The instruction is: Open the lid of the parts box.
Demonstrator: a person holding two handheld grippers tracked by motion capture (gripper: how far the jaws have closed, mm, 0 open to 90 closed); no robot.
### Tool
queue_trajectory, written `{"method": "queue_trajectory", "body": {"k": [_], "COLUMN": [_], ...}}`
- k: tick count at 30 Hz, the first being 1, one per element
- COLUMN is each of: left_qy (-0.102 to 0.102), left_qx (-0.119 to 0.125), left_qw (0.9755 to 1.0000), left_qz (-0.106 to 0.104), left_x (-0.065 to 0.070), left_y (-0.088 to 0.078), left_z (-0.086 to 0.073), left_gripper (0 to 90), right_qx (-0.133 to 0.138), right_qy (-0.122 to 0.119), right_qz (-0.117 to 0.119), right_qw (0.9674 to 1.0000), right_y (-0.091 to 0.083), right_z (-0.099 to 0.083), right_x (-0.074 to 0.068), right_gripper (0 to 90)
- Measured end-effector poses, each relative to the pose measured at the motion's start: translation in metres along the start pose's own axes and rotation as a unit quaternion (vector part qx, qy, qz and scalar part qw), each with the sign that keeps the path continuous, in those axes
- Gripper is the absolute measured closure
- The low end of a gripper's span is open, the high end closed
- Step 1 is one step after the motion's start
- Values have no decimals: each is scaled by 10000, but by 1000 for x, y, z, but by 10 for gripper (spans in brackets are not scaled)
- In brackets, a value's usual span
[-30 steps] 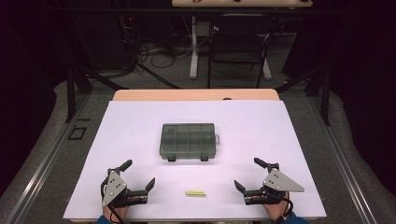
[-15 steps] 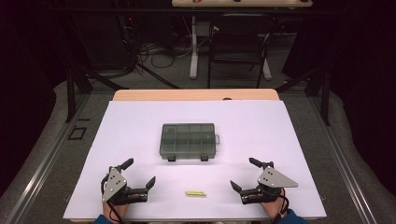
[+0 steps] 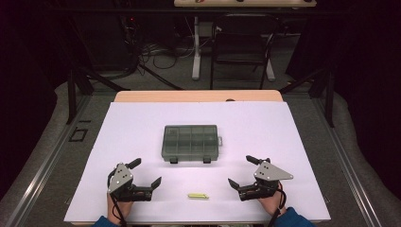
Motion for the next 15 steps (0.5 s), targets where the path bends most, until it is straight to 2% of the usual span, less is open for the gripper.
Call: {"method": "queue_trajectory", "body": {"k": [7,9,15], "left_qy": [-98,-64,-104], "left_qx": [30,20,99], "left_qw": [9999,10000,9996], "left_qz": [-47,-53,-247], "left_x": [-14,-17,-25], "left_y": [9,14,25], "left_z": [5,7,12], "left_gripper": [0,0,0], "right_qx": [-148,-169,-301], "right_qy": [-16,-20,94], "right_qz": [26,7,-20], "right_qw": [9999,9999,9995], "right_y": [14,17,29], "right_z": [5,6,13], "right_x": [0,1,9], "right_gripper": [0,0,0]}}
Point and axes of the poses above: each handheld gripper's, and its own axes: y roughly forward along the jaws, z roughly out of its top, x roughly to its right, the point moved 3 cm from there along y, roughly forward along the jaws
